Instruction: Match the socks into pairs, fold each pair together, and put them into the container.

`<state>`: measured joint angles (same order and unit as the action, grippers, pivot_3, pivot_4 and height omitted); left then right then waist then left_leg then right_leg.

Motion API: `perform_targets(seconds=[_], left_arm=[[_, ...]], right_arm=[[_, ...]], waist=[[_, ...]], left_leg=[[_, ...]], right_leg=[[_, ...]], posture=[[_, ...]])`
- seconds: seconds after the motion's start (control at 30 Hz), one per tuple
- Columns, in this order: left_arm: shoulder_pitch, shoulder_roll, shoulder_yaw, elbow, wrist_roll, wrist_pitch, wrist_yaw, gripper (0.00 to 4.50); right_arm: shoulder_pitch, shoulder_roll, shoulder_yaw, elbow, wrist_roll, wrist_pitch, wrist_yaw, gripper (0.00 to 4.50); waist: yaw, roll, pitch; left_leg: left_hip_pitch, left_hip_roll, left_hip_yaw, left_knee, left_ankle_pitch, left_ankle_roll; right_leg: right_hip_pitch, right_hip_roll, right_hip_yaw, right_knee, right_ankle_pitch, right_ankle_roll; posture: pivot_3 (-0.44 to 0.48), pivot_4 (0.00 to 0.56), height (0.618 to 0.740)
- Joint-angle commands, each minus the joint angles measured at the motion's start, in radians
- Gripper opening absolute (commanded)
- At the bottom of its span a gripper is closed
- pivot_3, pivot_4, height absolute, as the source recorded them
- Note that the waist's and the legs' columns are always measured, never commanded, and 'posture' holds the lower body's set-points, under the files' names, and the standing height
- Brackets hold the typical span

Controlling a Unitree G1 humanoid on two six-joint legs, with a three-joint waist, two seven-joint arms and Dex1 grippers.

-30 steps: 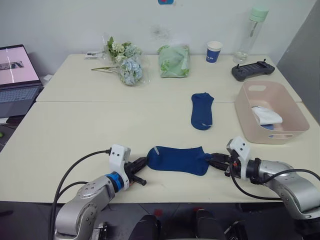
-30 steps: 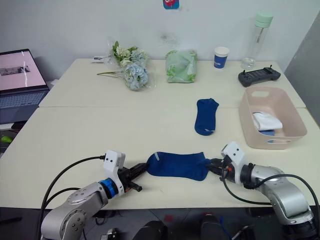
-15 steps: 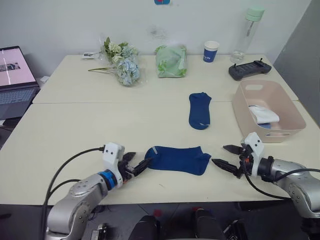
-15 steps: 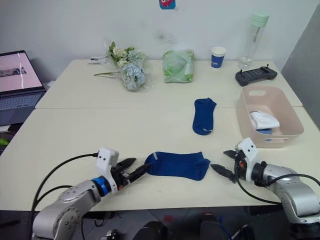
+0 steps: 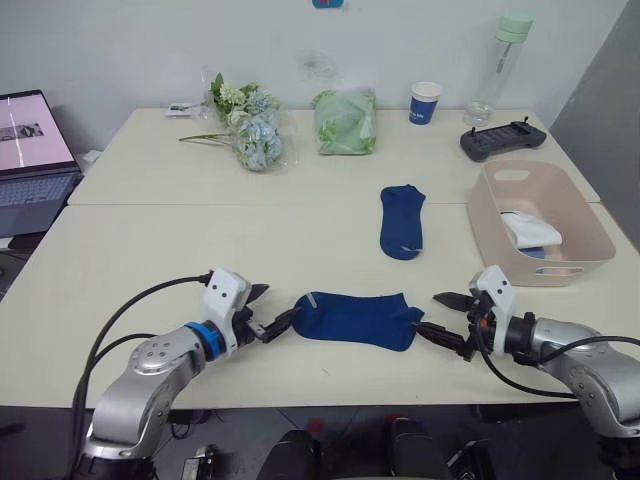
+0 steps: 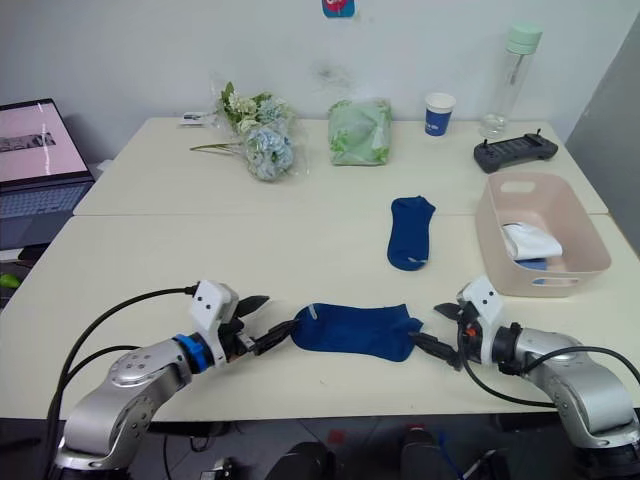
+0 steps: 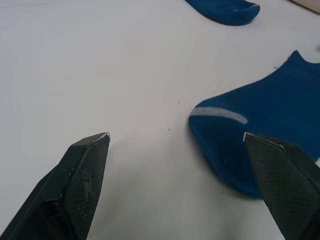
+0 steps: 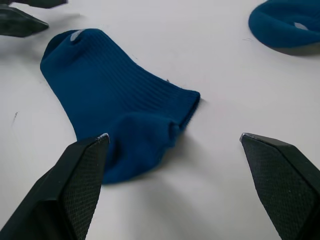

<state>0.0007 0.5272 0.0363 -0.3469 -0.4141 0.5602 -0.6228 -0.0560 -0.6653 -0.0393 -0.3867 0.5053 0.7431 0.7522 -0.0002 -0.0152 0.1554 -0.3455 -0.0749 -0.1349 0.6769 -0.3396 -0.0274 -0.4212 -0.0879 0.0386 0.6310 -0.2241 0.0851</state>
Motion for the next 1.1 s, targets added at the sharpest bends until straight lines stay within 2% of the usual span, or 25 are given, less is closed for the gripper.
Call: perform_targets(seconds=[0.03,0.1,0.4,0.43,0.63,0.83,0.87,0.93,0.97,1.1], left_arm=[[-0.036,-0.017,-0.03,0.045,0.033,-0.021,0.011,3.83],[-0.062,-0.035,-0.046,0.097,0.066,-0.045,0.031,3.29],[-0.019,-0.059,-0.029,0.064,0.039,-0.018,0.034,0.36],[-0.008,-0.059,-0.019,0.053,0.027,-0.006,0.035,0.04],[0.072,-0.063,0.007,-0.053,-0.038,0.065,0.046,0.01],[0.044,-0.082,0.034,-0.05,-0.037,0.073,0.1,0.01],[0.036,-0.083,0.046,-0.057,-0.056,0.082,0.098,0.0],[0.033,-0.08,0.063,-0.075,-0.093,0.086,0.075,0.39],[0.034,-0.078,0.065,-0.081,-0.103,0.09,0.069,0.61],[0.021,-0.07,0.034,-0.066,-0.077,0.104,0.086,1.88]], right_arm=[[-0.024,0.019,0.011,0.01,-0.009,-0.024,-0.011,4.1],[-0.039,0.042,0.023,0.033,-0.023,-0.036,-0.025,3.6],[-0.012,0.041,0.032,0.022,-0.015,-0.021,-0.015,0.26],[-0.005,0.04,0.026,0.013,-0.007,-0.012,-0.016,0.0],[-0.006,0.019,0.01,0.003,0.014,0.013,-0.003,0.0],[-0.035,0.006,0.002,0.018,0.005,0.011,0.001,0.0],[-0.04,0.009,-0.003,0.018,0.004,0.009,-0.006,0.29],[-0.045,0.015,-0.012,0.012,0.021,0.021,-0.008,0.61],[-0.046,0.015,-0.013,0.008,0.023,0.023,-0.008,0.96],[-0.048,0.008,-0.024,-0.043,0.046,0.061,-0.026,2.34]], waist=[[0.0,0.0,0.0],[0.0,0.0,0.0],[0.0,0.0,0.0],[0.0,0.0,0.0],[-0.001,0.0,0.0],[-0.001,0.0,0.0],[0.0,0.0,0.0],[0.0,0.0,0.0],[0.0,0.0,0.0],[0.0,0.0,0.0]], left_leg=[[0.0,0.0,0.0,0.0,0.0,0.0],[0.0,0.0,0.0,0.0,0.0,0.0],[0.0,0.0,-0.001,0.0,0.0,0.0],[0.0,0.0,-0.001,0.0,0.0,0.0],[0.0,0.001,0.0,0.0,0.0,0.0],[0.0,0.0,0.0,0.0,0.0,0.0],[0.0,0.0,0.0,0.0,0.0,0.0],[0.0,0.0,0.0,0.0,0.0,0.0],[0.0,0.0,0.0,0.0,0.0,0.0],[0.0,0.0,0.0,0.0,0.0,0.0]], right_leg=[[0.0,0.0,0.0,0.0,0.0,0.0],[0.0,0.0,0.0,0.0,0.0,0.0],[0.0,0.0,0.0,0.0,0.0,0.0],[0.0,0.0,0.0,0.0,0.0,0.0],[0.0,0.0,0.001,0.0,0.0,0.0],[0.0,0.0,0.0,0.0,0.0,0.0],[0.0,0.0,0.0,0.0,0.0,0.0],[0.0,0.0,0.0,0.0,0.0,0.0],[0.0,0.0,0.0,0.0,0.0,0.0],[0.0,0.0,0.0,-0.001,0.0,0.0]], posture=[[0.0,0.15,0.74],[0.0,0.15,0.74],[0.0,0.15,0.74],[0.0,0.15,0.74],[0.0,0.15,0.74],[0.0,0.15,0.74],[0.0,0.15,0.74],[0.0,0.15,0.74],[0.0,0.15,0.74],[0.0,0.15,0.74]])
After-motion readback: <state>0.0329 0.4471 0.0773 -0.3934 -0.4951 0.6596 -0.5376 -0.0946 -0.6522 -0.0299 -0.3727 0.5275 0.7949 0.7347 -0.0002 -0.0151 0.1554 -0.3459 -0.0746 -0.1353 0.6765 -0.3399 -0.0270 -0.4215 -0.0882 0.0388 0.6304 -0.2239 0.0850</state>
